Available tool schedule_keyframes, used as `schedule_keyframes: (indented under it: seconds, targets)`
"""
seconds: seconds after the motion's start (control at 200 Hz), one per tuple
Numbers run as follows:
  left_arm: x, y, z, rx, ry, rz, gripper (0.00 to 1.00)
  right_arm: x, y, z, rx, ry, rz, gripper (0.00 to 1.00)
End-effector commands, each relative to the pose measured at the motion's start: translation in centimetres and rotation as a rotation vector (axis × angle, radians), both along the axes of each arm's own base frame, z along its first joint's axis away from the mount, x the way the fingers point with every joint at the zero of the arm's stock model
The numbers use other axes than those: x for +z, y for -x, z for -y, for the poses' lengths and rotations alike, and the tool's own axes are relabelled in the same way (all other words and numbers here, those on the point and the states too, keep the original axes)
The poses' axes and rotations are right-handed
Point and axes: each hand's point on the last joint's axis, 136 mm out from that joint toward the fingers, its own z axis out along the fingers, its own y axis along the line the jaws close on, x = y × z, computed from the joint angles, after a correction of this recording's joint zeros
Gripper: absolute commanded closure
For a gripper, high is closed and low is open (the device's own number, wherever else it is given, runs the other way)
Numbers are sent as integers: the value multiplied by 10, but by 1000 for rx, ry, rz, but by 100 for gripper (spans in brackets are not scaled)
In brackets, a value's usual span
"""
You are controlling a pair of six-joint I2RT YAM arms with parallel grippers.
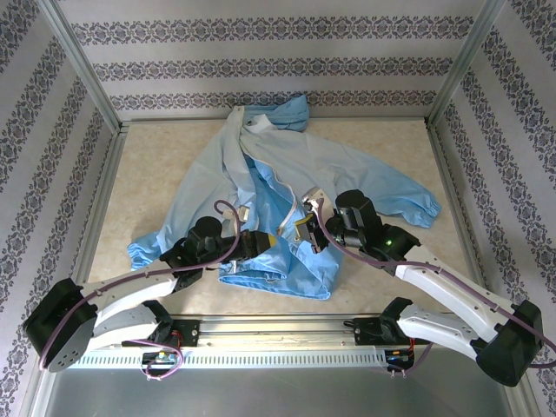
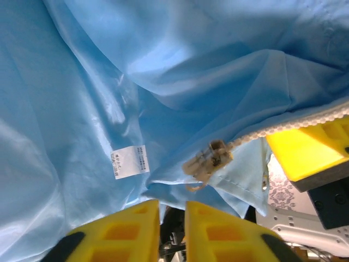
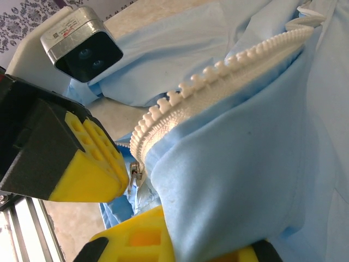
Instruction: Zip up the jacket
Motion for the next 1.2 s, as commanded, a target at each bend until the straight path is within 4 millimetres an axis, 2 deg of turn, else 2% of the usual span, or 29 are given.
schedule_keyframes:
  seconds: [0.0,0.095,0.185,0.315,0.42,0.53,0.645,1.014,1.194]
  targets:
    - [3,1,-13,38,-67,73,64,20,-2,-4,19,-42,27,100]
    - [2,1,-34,89,-159,96,57,11,3,-3,39,-25,-3,100]
    - [-2,1,-66,184,-249,101,54,0,9,-5,71,-9,-53,100]
    - [-24,6,-119,337,-357,23,54,-13,17,-9,105,-4,-110,100]
    - [-44,12,-139,369,-354,-44,49,-21,24,-13,143,-14,-152,100]
    - [-65,16,-139,348,-311,-87,46,-29,32,-18,190,-19,-202,100]
    - [-77,17,-131,310,-259,-94,47,-38,37,-21,209,-22,-236,100]
    - [-74,24,-105,190,-84,-87,65,-47,36,-25,214,-16,-254,100]
    - [-69,26,-99,154,-51,-78,67,-46,34,-28,214,-21,-252,100]
